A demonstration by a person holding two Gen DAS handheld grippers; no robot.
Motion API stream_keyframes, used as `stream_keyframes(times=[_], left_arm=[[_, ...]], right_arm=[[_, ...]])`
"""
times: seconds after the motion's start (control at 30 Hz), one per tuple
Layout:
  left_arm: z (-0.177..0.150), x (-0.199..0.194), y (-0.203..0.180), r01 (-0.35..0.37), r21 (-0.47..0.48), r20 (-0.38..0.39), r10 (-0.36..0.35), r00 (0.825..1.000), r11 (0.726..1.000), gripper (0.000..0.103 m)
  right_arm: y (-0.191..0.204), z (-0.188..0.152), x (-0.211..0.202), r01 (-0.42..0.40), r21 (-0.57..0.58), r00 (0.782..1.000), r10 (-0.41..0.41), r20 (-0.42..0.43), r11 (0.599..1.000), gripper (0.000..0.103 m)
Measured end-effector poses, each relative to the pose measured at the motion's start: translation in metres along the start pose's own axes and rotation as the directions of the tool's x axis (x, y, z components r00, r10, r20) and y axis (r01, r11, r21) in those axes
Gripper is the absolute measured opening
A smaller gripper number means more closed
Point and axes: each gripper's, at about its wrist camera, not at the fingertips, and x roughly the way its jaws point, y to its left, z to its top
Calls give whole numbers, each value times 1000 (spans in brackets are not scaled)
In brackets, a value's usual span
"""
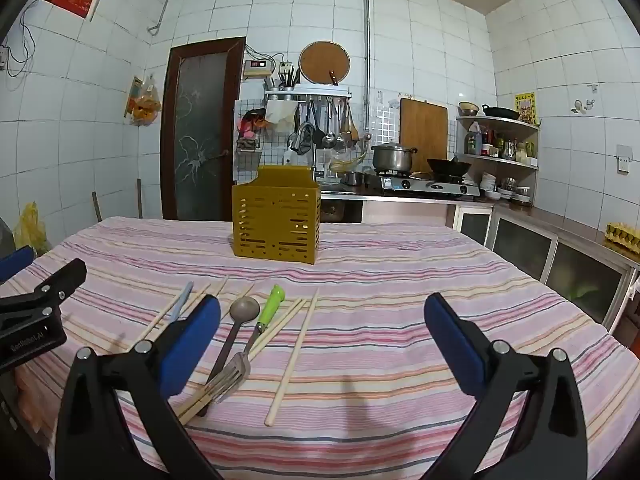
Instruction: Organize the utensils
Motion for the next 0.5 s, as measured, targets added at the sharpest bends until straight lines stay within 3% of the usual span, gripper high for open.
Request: stream_keyframes(times=[0.5], left_arm=[[-4, -3, -1, -1, -11, 11, 1, 1000, 1000, 98]], right_arm=[[0, 1, 0, -1, 10, 1000, 1, 20, 1000, 99]])
